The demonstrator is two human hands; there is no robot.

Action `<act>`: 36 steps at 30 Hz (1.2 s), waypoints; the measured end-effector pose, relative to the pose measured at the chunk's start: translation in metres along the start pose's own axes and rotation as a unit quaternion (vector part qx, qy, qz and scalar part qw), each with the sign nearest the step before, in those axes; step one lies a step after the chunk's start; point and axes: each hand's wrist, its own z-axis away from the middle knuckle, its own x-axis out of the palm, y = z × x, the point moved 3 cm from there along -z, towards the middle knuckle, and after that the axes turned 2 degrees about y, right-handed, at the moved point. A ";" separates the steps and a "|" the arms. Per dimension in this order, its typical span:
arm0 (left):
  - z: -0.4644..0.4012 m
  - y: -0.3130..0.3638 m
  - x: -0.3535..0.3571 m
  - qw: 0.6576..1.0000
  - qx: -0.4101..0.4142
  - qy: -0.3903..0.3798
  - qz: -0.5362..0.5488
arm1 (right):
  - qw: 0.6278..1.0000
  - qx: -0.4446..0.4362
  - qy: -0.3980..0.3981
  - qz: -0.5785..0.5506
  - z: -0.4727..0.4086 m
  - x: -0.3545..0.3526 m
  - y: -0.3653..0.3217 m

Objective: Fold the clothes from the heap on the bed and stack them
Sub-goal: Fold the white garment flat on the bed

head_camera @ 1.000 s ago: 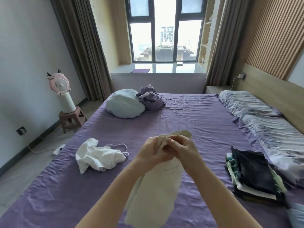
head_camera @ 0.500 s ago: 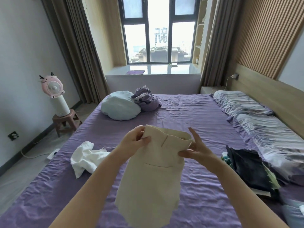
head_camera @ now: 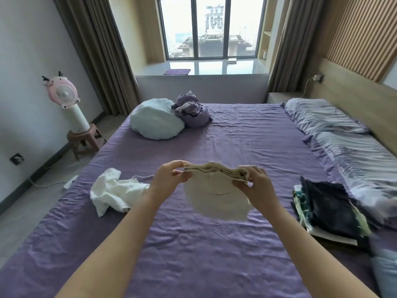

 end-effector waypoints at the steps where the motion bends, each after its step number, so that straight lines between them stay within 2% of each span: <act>1: 0.005 -0.010 0.001 1.000 -0.014 -0.026 0.010 | 1.000 -0.014 -0.011 0.023 0.007 0.001 0.005; 6: 0.047 -0.087 0.018 0.973 -0.176 -0.134 0.060 | 0.994 -0.027 -0.084 0.066 0.080 0.032 0.040; 8: 0.066 -0.124 0.033 0.955 -0.250 -0.133 0.088 | 0.990 0.009 -0.120 0.075 0.119 0.052 0.059; 9: 0.075 -0.141 0.041 0.953 -0.266 -0.128 0.067 | 0.987 0.041 -0.139 0.072 0.139 0.063 0.069; 12: 0.104 -0.191 0.062 0.950 -0.264 -0.154 -0.067 | 0.964 0.157 -0.208 0.049 0.194 0.089 0.094; 15: 0.127 -0.226 0.076 0.936 -0.278 -0.172 -0.127 | 0.943 0.227 -0.239 0.040 0.231 0.104 0.108; 19: 0.148 -0.261 0.087 0.915 -0.308 -0.201 -0.165 | 0.913 0.262 -0.312 0.034 0.265 0.118 0.115; 22: 0.157 -0.286 0.091 0.881 -0.317 -0.263 -0.233 | 0.882 0.270 -0.386 0.023 0.286 0.128 0.118; 25: 0.160 -0.309 0.095 0.839 -0.336 -0.303 -0.301 | 0.880 0.301 -0.367 0.028 0.287 0.137 0.130; 27: 0.152 -0.320 0.097 0.822 -0.340 -0.283 -0.359 | 0.886 0.326 -0.326 0.048 0.277 0.144 0.145; 28: 0.144 -0.327 0.099 0.827 -0.339 -0.263 -0.364 | 0.888 0.337 -0.308 0.060 0.270 0.151 0.155; 32: 0.098 -0.340 0.112 0.874 -0.324 -0.185 -0.312 | 0.888 0.357 -0.275 0.088 0.234 0.174 0.186; 36: 0.029 -0.362 0.118 0.904 -0.312 -0.064 -0.283 | 0.888 0.369 -0.245 0.124 0.199 0.206 0.222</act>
